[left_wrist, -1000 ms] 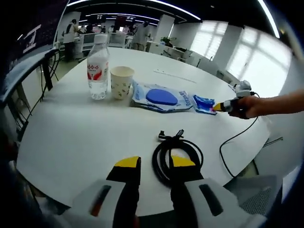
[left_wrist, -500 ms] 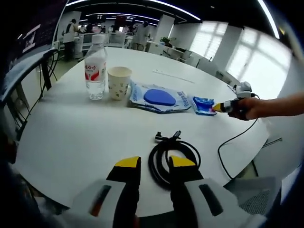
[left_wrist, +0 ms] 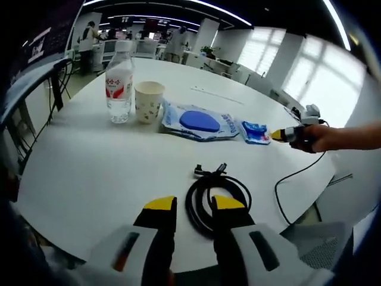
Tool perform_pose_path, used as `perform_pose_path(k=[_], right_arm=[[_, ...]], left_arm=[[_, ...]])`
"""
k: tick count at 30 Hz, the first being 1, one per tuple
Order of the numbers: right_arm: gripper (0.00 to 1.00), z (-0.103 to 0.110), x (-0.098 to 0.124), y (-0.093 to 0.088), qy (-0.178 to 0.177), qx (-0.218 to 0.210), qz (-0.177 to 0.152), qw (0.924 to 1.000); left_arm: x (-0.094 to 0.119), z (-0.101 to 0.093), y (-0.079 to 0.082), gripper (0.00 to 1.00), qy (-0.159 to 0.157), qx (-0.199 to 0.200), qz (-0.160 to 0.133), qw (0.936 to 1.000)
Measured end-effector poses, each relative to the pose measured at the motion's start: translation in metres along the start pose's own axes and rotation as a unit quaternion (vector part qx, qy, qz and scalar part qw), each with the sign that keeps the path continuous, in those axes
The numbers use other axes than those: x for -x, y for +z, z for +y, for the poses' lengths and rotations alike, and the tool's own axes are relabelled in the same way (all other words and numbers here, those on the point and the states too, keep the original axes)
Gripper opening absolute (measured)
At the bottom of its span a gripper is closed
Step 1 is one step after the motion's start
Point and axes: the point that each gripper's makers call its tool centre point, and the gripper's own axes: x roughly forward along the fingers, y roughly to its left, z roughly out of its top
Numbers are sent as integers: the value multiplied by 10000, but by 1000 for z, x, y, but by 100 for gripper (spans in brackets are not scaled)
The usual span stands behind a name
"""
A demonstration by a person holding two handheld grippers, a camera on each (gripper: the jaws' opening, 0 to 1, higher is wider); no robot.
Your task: Arrange the tabletop items into an orderly group along one side of the table until the central work area is clear of visible clutter.
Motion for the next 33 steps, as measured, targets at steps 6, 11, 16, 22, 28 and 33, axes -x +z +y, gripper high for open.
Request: perform_pose_path(k=[6, 11, 16, 22, 28, 33], right_arm=[[13, -6, 13, -8, 50, 192, 32, 9998], [17, -12, 20, -16, 42, 462, 137, 9988], [19, -13, 24, -23, 83, 541, 164, 9984], [21, -6, 26, -34, 173, 719, 236, 9970], [24, 12, 33, -44, 355, 891, 235, 9951], [25, 38, 42, -59, 532, 990, 216, 9934]], left_arm=[[-2, -1, 0, 20, -63, 51, -3, 10000], [-3, 0, -2, 20, -79, 16, 49, 10000], [-4, 0, -3, 21, -113, 70, 60, 9999], [-3, 0, -2, 21, -158, 82, 47, 9998], [-4, 5, -6, 22, -214, 126, 79, 9997], [-5, 4, -6, 22, -215, 146, 73, 9996]])
